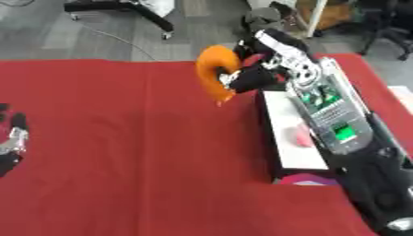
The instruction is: Pick up the objects with one hand, pass them to the other hand, and then place them into the box on the other side of the table.
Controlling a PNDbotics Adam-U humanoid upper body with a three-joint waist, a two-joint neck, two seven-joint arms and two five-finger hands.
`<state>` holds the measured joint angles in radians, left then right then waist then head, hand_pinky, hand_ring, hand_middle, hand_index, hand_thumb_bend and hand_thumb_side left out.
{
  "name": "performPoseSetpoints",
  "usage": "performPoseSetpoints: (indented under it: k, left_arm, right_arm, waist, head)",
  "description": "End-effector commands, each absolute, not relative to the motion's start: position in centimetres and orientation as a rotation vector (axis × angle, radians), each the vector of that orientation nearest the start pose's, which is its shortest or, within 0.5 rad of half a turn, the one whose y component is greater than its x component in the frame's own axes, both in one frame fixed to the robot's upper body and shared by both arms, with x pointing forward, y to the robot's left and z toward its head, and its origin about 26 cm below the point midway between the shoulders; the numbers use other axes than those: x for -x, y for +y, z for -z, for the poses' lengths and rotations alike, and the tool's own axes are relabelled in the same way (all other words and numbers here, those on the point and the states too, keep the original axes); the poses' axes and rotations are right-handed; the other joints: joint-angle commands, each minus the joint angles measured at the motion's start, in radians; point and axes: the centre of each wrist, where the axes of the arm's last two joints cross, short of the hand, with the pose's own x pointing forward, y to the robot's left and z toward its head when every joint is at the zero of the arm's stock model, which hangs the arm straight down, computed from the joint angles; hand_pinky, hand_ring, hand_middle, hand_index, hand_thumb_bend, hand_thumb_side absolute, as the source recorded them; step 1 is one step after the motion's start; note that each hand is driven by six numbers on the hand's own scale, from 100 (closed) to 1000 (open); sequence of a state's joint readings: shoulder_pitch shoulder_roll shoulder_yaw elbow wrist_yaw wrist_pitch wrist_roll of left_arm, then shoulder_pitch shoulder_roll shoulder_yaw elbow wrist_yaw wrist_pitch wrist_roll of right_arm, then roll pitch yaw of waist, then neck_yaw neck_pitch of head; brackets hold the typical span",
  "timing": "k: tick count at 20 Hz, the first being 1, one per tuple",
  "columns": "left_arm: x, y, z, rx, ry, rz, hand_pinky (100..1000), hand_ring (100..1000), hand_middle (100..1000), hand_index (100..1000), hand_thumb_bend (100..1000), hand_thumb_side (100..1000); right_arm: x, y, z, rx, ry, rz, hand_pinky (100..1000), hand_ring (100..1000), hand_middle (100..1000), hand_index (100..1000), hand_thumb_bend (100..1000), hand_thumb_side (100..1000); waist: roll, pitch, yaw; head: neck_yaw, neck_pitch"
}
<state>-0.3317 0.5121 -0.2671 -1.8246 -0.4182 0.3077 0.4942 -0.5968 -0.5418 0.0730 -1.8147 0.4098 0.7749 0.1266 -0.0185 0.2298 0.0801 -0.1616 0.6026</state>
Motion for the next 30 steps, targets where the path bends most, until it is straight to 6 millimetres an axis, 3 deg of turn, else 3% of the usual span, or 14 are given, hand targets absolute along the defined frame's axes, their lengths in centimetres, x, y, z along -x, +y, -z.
performPoseSetpoints:
  k: [1,5,7,8,9,10,12,13,17,19,22,24,27,30]
  left_arm:
    - [-31.8,25.2,-16.9,-1.045,-2.000,0.334,674,593,533,696,183,609]
    - [-31.7,25.6,-17.3,-1.075,-2.010,0.282,677,594,534,696,184,601]
    - [-31.7,25.7,-17.4,-1.087,-2.013,0.265,678,595,535,696,184,599]
    - [-31.7,25.8,-17.4,-1.091,-2.013,0.259,679,595,535,696,184,598]
    - [-31.7,25.8,-17.4,-1.094,-2.012,0.254,679,595,535,696,183,598]
    - [-31.7,25.8,-17.4,-1.097,-2.011,0.250,681,595,535,697,182,598]
    - [-31.7,25.9,-17.4,-1.102,-2.008,0.242,682,595,535,697,182,595]
    - [-31.7,25.9,-17.4,-1.104,-2.007,0.240,683,595,535,697,182,595]
    - [-31.7,26.0,-17.5,-1.119,-2.006,0.232,685,596,535,697,182,589]
    - [-31.7,26.1,-17.4,-1.124,-2.005,0.229,685,596,535,697,181,587]
    - [-31.6,26.1,-17.5,-1.129,-2.005,0.221,684,595,534,697,181,585]
    - [-31.6,26.1,-17.5,-1.131,-2.006,0.212,682,593,532,696,180,585]
    - [-31.7,26.1,-17.6,-1.128,-2.008,0.189,678,591,531,695,176,591]
    - [-31.7,26.2,-17.7,-1.116,-2.010,0.151,670,588,531,698,171,600]
  right_arm:
    - [-34.8,-29.1,-27.1,1.022,-1.512,-0.348,796,864,502,467,100,100]
    - [-35.0,-31.3,-25.6,1.151,-1.408,-0.252,790,870,545,526,100,100]
    - [-35.2,-32.0,-24.8,1.197,-1.346,-0.238,797,908,628,643,100,100]
    - [-35.2,-32.3,-24.3,1.207,-1.317,-0.244,833,985,765,779,100,100]
    - [-35.3,-32.5,-23.9,1.213,-1.291,-0.256,839,994,777,793,100,100]
    - [-35.4,-32.7,-23.7,1.220,-1.272,-0.272,885,1000,876,915,100,598]
    - [-35.4,-33.0,-23.4,1.253,-1.243,-0.291,905,1000,922,975,100,971]
    - [-35.4,-33.1,-23.3,1.271,-1.234,-0.291,908,1000,931,986,100,1000]
    - [-35.1,-33.0,-23.7,1.305,-1.232,-0.292,920,1000,963,1000,100,998]
    - [-34.8,-32.8,-24.0,1.312,-1.244,-0.289,917,1000,962,1000,100,881]
    - [-34.3,-32.3,-24.8,1.312,-1.291,-0.263,901,1000,941,996,100,626]
    - [-33.4,-31.6,-25.9,1.286,-1.397,-0.208,861,1000,857,923,100,590]
    - [-32.0,-30.1,-26.6,1.035,-1.684,-0.125,853,1000,793,865,100,750]
    - [-32.2,-29.3,-25.6,0.536,-1.902,-0.081,866,1000,805,878,100,799]
  waist:
    - [0.003,-0.012,-0.002]
    - [0.005,-0.011,-0.004]
    - [0.004,-0.011,-0.004]
    - [0.004,-0.011,-0.004]
    - [0.004,-0.011,-0.004]
    - [0.005,-0.011,-0.003]
    - [0.005,-0.011,-0.003]
    - [0.006,-0.011,-0.004]
    - [0.006,-0.012,-0.004]
    - [0.006,-0.012,-0.004]
    - [0.006,-0.012,-0.004]
    - [0.006,-0.013,-0.004]
    - [0.006,-0.012,-0.004]
    - [0.005,-0.012,-0.001]
  head:
    - [-0.004,-0.017]
    - [-0.002,-0.021]
    - [-0.001,-0.023]
    - [-0.001,-0.024]
    - [-0.001,-0.025]
    - [0.000,-0.026]
    - [0.000,-0.027]
    - [0.001,-0.028]
    - [0.001,-0.028]
    - [0.001,-0.028]
    - [0.003,-0.029]
    - [0.004,-0.030]
    - [0.004,-0.031]
    - [0.002,-0.035]
